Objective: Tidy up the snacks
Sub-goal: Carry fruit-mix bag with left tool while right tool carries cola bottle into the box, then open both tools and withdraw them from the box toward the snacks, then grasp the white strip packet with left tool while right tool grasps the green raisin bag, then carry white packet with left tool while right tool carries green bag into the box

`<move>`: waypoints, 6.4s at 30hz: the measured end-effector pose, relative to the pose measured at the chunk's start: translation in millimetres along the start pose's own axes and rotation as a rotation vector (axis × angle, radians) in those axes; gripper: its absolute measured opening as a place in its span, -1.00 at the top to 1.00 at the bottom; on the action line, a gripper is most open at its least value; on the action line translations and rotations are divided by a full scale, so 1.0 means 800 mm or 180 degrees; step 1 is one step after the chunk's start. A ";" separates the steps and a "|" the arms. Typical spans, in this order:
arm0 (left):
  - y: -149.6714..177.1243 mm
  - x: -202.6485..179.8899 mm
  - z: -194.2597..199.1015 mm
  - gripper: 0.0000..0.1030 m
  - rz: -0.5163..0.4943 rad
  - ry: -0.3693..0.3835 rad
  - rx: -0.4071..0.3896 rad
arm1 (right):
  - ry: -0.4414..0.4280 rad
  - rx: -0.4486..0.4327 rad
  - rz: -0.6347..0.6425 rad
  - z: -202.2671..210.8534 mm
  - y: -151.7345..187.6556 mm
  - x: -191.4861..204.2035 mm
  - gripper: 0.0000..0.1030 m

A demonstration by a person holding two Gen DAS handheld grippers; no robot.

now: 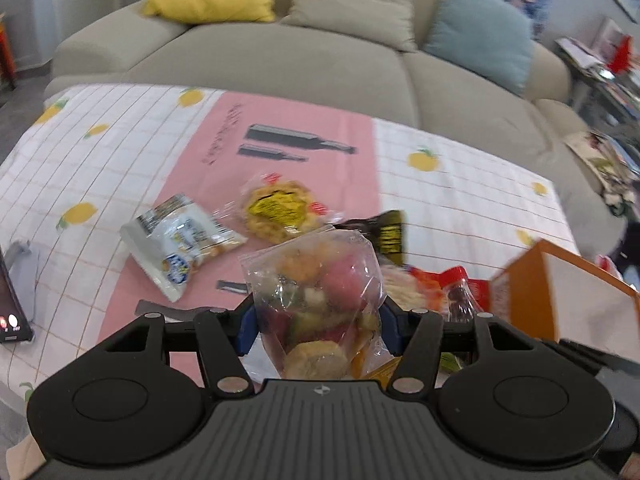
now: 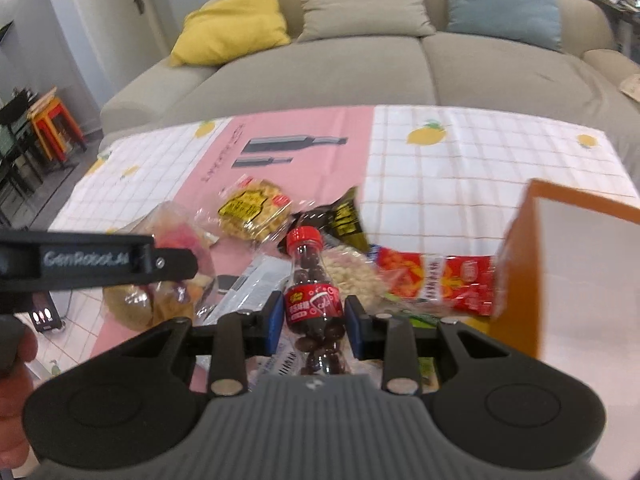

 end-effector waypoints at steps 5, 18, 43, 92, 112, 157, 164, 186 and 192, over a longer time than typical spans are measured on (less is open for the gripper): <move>-0.002 -0.050 0.031 -0.30 -0.0272 0.0376 -0.0062 | 0.0037 -0.0186 -0.0168 0.060 -0.008 -0.039 0.40; 0.006 -0.224 0.013 -0.30 -0.1172 0.1278 0.0132 | 0.0372 -0.0101 -0.0949 0.166 -0.005 -0.209 0.40; 0.086 -0.332 -0.115 -0.36 -0.2683 0.1071 0.1200 | 0.0346 0.1164 -0.1913 0.054 0.058 -0.329 0.39; 0.010 -0.102 0.081 -0.58 -0.1016 0.0663 0.0067 | 0.0688 0.0234 -0.1026 0.145 0.005 -0.158 -0.28; 0.050 0.020 0.057 -0.54 -0.0443 0.0333 0.0236 | 0.0342 -0.0381 0.0073 0.111 0.049 0.028 -0.17; 0.046 0.014 -0.164 -0.23 -0.0716 0.0028 0.0661 | 0.0939 0.0218 0.0174 -0.110 0.045 -0.012 -0.33; 0.044 0.018 -0.156 -0.08 -0.0640 0.0018 0.0603 | 0.0848 0.0238 0.0112 -0.112 0.045 -0.012 0.24; 0.016 -0.022 0.009 -0.05 -0.0396 0.0470 0.0066 | 0.0364 -0.0230 -0.0358 0.020 0.008 0.000 0.35; 0.015 -0.061 0.055 -0.04 -0.0529 0.0666 -0.0039 | 0.0210 -0.0335 -0.0630 0.081 0.010 -0.023 0.35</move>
Point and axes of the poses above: each gripper's, at about its wrist camera, not at the fingertips, and z roughly against the way its jaws point, x to its left, y to its underside, the point moved 1 cm from there along -z, roughly the way its jaws point, and after that the axes turned 5 degrees about -x, right-handed, at the moved point
